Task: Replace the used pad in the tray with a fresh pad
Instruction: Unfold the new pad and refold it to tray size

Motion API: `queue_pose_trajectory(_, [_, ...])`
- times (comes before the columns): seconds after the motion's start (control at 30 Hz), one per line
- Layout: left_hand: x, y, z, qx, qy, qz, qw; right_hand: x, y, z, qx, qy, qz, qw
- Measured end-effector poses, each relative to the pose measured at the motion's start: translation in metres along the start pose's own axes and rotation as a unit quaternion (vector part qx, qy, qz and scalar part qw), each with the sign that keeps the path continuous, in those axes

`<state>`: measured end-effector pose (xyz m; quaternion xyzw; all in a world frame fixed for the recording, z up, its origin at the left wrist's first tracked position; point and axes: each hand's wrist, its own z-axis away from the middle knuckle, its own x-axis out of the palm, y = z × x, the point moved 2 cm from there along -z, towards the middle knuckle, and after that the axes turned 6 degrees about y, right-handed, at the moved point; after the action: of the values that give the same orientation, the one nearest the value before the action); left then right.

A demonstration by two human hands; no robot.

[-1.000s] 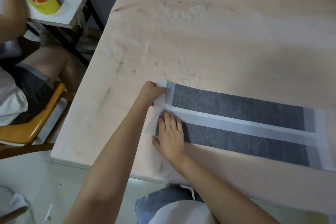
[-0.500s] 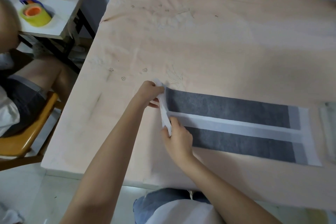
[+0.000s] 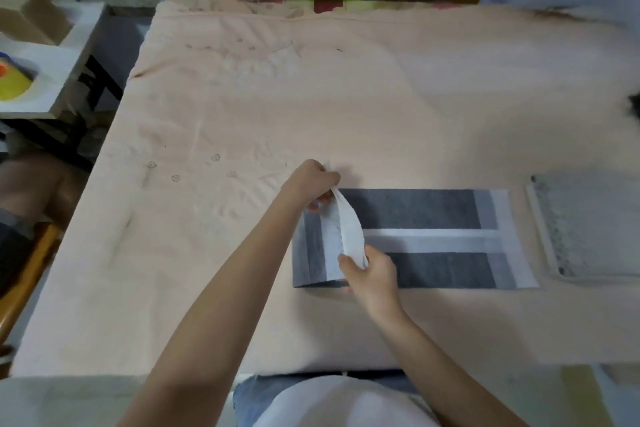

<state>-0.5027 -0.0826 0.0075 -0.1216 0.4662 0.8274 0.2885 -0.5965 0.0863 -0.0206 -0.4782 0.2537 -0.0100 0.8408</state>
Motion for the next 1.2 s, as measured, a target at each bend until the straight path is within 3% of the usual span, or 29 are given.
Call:
queue_pose_trajectory(0.23, [0.065,0.008,-0.007,0.027,-0.024,-0.080,0.996,-0.028,0.034,-0.016,0.105,-0.005,-0.049,0.993])
queue_pose_trajectory(0.5, [0.093,-0.005,-0.006,0.033,-0.031,-0.140,0.989,-0.044,0.057,-0.022,0.077,0.004,0.016,0.997])
queue_pose_trajectory(0.57, [0.088,-0.012,-0.001,0.060,0.001,-0.127,0.990,-0.046,0.060,-0.023,0.069,0.003,0.033,0.997])
queue_pose_trajectory(0.67, [0.074,-0.036,0.008,0.211,0.165,-0.198,0.943,-0.048,0.063,-0.025,0.060,0.006,0.049,0.997])
queue_pose_trajectory(0.73, [0.067,-0.058,0.015,0.279,0.224,-0.253,0.899,-0.049,0.063,-0.025,0.045,0.015,0.065,0.997])
queue_pose_trajectory(0.8, [0.066,-0.079,0.016,0.302,0.214,-0.315,0.874,-0.050,0.064,-0.028,0.036,0.022,0.073,0.996])
queue_pose_trajectory(0.9, [0.071,-0.102,0.012,0.291,0.181,-0.368,0.864,-0.053,0.063,-0.027,0.027,0.015,0.115,0.993])
queue_pose_trajectory(0.93, [0.072,-0.106,0.012,0.289,0.177,-0.377,0.862,-0.056,0.061,-0.027,-0.008,0.024,0.201,0.979])
queue_pose_trajectory(1.0, [0.074,-0.108,0.012,0.291,0.177,-0.385,0.858,-0.059,0.052,-0.028,-0.140,0.098,0.382,0.908])
queue_pose_trajectory(1.07, [0.074,-0.107,0.011,0.289,0.174,-0.382,0.861,-0.053,0.033,-0.033,-0.255,0.171,0.422,0.853])
queue_pose_trajectory(1.13, [0.075,-0.107,0.011,0.289,0.175,-0.374,0.864,-0.035,0.016,-0.043,-0.329,0.169,0.383,0.846])
queue_pose_trajectory(1.2, [0.075,-0.109,0.010,0.290,0.177,-0.369,0.865,-0.010,0.004,-0.057,-0.359,0.091,0.353,0.859])
